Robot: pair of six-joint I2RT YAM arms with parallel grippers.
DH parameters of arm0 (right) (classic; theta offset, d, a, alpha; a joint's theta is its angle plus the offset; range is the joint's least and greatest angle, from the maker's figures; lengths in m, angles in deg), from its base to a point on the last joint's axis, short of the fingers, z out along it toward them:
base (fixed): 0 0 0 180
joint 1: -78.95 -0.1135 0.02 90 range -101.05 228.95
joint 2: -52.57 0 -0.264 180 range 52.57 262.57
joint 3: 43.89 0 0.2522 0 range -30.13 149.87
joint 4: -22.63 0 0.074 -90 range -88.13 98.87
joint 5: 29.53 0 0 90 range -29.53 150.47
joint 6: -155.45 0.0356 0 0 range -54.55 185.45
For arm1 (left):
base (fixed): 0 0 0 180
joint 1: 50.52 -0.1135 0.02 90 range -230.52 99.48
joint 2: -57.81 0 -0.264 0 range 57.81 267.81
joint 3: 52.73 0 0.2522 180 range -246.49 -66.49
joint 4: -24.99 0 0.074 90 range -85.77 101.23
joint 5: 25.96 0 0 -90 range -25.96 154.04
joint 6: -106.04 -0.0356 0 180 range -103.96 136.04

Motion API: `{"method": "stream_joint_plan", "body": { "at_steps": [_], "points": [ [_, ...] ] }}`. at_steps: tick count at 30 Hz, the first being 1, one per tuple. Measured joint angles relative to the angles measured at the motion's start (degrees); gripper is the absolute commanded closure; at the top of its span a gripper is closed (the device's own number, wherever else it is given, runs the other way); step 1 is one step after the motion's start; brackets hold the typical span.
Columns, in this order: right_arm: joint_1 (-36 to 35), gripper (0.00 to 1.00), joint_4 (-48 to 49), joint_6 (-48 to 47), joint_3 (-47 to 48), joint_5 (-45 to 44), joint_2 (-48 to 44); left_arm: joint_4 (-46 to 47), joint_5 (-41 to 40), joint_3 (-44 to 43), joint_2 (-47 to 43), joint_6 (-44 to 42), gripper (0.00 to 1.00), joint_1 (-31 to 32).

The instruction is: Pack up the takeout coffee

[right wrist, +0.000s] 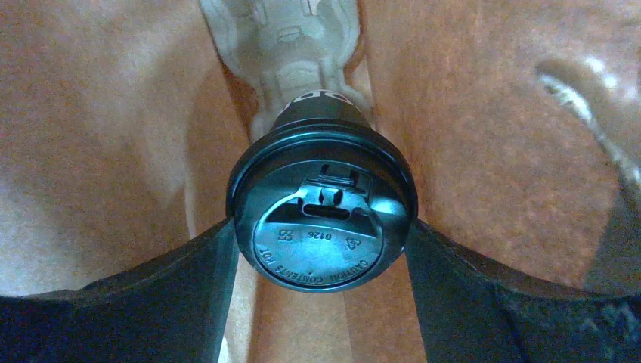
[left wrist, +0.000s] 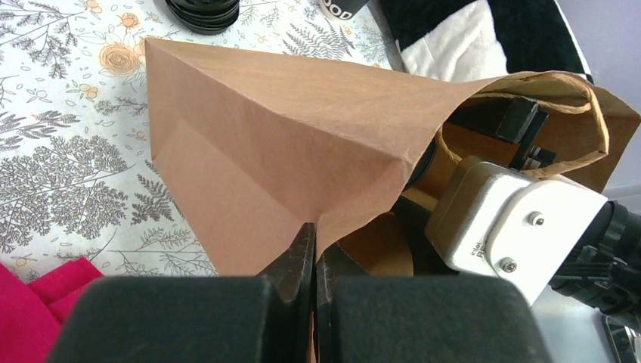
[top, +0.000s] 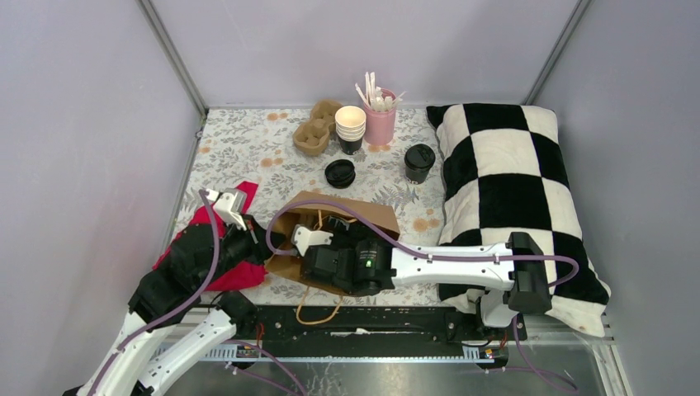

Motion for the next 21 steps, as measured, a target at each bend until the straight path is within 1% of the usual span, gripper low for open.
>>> {"method": "stream_joint_plan", "body": {
  "at_steps": [5, 13, 21],
  "points": [
    [0.02, 0.39, 1.09, -0.61, -1.07, 1.22, 0.24, -0.66, 0.04, 1.77, -1.88, 0.74, 1.0, 0.0],
    [0.15, 0.39, 1.51, -2.69, -1.97, 9.16, 0.22, -3.3, -0.39, 2.45, -1.75, 3.13, 1.0, 0.0],
    [0.44, 0.39, -1.18, -3.5, 0.15, 7.89, 0.9, -4.2, -0.39, 2.89, -2.16, 5.03, 1.0, 0.0]
  ]
}}
